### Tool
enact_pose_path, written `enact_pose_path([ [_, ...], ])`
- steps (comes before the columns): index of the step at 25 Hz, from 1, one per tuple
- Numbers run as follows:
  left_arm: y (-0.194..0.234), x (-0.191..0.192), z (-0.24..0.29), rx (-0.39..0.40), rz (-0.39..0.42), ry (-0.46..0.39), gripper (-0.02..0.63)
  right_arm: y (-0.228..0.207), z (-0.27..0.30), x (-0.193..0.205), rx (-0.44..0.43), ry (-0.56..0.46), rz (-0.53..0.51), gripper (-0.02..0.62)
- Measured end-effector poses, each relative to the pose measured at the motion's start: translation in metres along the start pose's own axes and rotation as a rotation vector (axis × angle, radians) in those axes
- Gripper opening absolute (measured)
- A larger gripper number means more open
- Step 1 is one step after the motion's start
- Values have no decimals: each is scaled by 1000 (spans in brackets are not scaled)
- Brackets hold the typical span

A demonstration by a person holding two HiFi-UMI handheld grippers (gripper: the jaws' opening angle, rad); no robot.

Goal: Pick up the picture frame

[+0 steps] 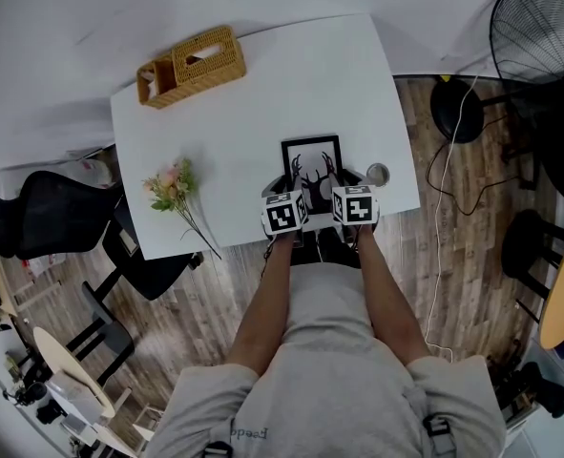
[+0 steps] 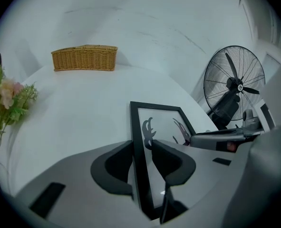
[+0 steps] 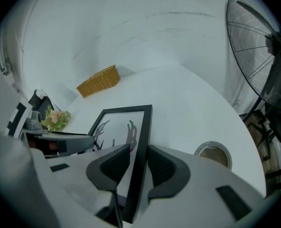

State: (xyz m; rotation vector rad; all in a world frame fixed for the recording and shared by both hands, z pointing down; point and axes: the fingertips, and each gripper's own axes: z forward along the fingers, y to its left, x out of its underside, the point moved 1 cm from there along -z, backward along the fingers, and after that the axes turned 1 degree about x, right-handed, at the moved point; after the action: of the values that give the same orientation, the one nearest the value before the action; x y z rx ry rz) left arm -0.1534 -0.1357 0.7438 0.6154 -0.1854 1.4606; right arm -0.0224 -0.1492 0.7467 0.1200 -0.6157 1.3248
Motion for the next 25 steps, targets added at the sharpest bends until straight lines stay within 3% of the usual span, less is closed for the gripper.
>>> enact_pose_path([
  [6, 1, -2, 0, 22, -14, 1, 143, 0, 0, -1, -14, -2, 8, 123],
  [18, 12, -4, -4, 200, -115, 4, 98, -6, -2, 0, -135, 1, 58, 86],
  [21, 10, -4, -3, 162, -91, -3, 97, -6, -2, 0, -107, -2, 47, 84],
  [25, 8, -2, -1, 32, -41, -9, 95, -5, -1, 0, -13, -5, -5, 81],
])
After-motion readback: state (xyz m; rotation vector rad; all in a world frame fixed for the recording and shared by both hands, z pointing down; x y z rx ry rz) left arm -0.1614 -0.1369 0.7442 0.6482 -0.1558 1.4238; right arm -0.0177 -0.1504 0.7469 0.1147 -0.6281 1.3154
